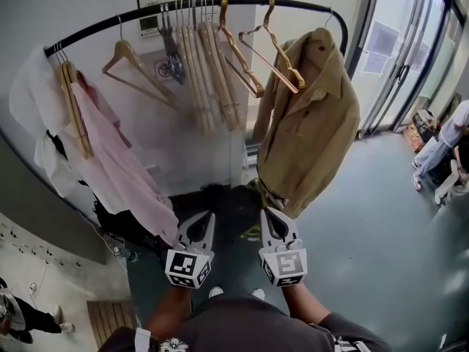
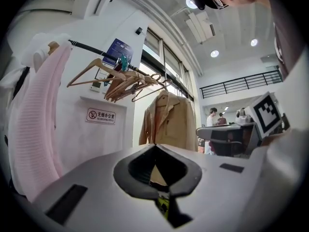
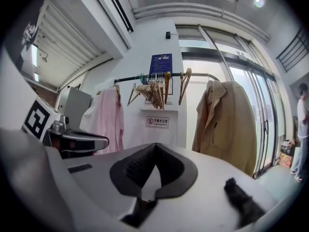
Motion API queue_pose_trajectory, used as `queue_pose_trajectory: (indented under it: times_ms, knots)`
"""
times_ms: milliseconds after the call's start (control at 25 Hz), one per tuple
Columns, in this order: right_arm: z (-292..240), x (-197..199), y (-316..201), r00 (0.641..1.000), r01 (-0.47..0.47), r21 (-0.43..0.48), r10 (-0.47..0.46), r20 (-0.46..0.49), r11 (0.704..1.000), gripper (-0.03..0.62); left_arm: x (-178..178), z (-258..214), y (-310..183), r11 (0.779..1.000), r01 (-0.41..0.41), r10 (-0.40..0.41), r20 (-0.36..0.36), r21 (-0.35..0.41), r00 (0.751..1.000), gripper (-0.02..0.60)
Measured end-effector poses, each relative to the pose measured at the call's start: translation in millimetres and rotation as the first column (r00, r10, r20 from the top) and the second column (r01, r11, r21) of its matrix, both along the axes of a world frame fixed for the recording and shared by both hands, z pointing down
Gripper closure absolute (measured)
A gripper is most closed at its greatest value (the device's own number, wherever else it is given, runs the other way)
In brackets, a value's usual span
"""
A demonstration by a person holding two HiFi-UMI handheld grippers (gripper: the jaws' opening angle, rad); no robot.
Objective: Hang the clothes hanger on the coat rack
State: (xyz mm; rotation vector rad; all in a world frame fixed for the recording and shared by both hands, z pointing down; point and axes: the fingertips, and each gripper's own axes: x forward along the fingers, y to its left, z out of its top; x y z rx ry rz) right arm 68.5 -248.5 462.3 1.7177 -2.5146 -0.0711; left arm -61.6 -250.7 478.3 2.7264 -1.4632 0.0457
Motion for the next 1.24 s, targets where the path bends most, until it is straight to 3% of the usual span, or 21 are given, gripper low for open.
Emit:
queue_pose_trajectory:
  times_ms: [200, 1240]
  knots:
    - [8, 0, 4, 1.0, -0.005, -0.022, 0.005, -0.008, 1.0, 0.58, -3, 6, -1, 1.0, 0.022, -0.021, 0.033, -0.021, 0.999, 0.574]
    - [22, -10, 1, 1.0, 0.019, -0.062, -0.018, 0.011, 0.998, 0.58, -1, 5, 7, 0.999, 0.027, -0.026, 0.019, -0.026, 0.999, 0.574]
